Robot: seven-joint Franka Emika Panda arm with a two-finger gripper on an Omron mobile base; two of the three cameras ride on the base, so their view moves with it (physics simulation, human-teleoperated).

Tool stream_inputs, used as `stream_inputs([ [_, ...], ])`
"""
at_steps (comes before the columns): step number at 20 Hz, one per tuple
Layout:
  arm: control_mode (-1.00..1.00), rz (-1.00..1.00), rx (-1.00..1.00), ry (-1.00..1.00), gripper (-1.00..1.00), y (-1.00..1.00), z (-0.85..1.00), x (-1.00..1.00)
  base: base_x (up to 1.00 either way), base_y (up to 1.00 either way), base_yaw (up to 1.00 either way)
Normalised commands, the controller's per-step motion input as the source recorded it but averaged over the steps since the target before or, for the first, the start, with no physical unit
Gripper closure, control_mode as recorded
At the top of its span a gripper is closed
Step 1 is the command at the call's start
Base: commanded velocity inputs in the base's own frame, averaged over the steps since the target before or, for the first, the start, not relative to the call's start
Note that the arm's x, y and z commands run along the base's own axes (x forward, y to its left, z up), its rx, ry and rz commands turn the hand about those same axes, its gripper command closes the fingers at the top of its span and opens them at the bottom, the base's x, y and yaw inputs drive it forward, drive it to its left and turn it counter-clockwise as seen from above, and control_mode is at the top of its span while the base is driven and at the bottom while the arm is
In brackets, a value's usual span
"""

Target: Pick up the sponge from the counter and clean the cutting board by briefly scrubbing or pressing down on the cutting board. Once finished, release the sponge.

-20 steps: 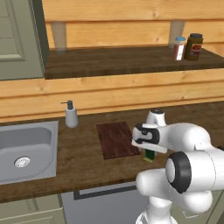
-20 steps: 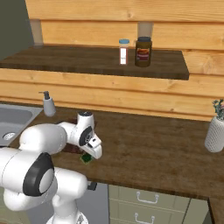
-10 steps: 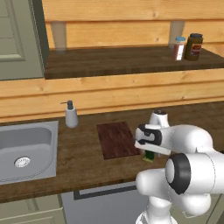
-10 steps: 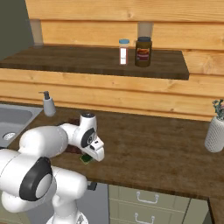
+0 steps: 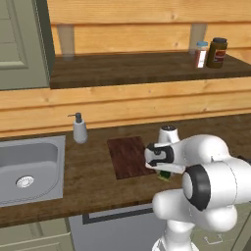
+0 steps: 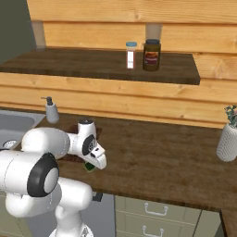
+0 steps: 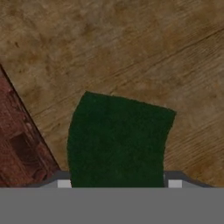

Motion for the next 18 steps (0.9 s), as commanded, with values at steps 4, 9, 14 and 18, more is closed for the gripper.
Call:
stream_inputs([
  [4,-1.0,0.0,0.0,-0.01,1.0,0.0,-0.04,-0.17,0.0,0.0,0.0],
  [9,-1.0,0.0,0.0,-0.24,1.0,0.03,0.49,-0.12,0.0,0.0,0.0],
  [14,-1.0,-0.01,0.0,-0.04,1.0,0.22,0.18,0.45,0.0,0.0,0.0],
  [18,-1.0,0.0,-0.05,0.08,1.0,0.22,-0.21,0.41,0.0,0.0,0.0],
])
